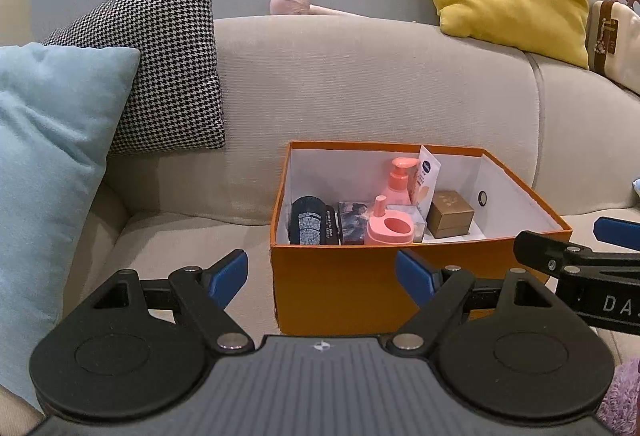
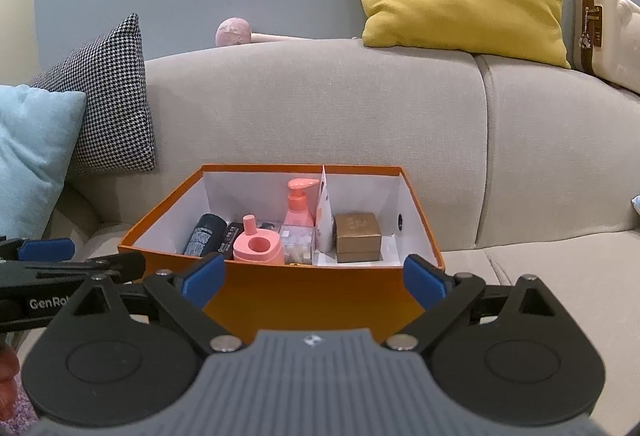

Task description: Organize rigid objects

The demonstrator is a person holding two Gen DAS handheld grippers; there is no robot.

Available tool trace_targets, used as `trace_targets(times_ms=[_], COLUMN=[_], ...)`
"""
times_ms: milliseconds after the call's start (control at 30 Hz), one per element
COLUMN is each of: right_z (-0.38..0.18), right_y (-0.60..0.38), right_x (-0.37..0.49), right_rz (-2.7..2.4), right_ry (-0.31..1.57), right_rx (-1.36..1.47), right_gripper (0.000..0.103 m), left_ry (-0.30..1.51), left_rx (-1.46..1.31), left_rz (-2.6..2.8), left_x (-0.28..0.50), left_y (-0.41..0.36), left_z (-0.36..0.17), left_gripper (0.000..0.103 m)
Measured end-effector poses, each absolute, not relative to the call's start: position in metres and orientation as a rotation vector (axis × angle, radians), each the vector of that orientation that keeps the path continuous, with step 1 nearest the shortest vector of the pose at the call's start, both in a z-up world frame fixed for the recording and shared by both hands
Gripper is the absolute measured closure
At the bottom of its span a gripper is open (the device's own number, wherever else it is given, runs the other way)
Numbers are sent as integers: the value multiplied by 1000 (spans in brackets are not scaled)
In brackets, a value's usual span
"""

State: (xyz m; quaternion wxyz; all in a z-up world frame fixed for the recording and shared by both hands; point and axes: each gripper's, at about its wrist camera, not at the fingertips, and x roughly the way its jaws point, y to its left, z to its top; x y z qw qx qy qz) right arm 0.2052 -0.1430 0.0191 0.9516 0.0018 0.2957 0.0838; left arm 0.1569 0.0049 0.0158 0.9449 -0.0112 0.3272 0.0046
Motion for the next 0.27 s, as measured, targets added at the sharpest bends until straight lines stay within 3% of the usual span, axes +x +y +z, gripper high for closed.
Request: trace_targets(times_ms=[267], right_z=[18], right_y=[-141], right_x=[205], right_rz=[172], right_ry=[604], right_rx=[-8], right_gripper=[7], left_ry=[669], left_rx=[-31], left_rz=[7], left_x=[156], left_y=[7], left_z=[15], left_gripper=[5])
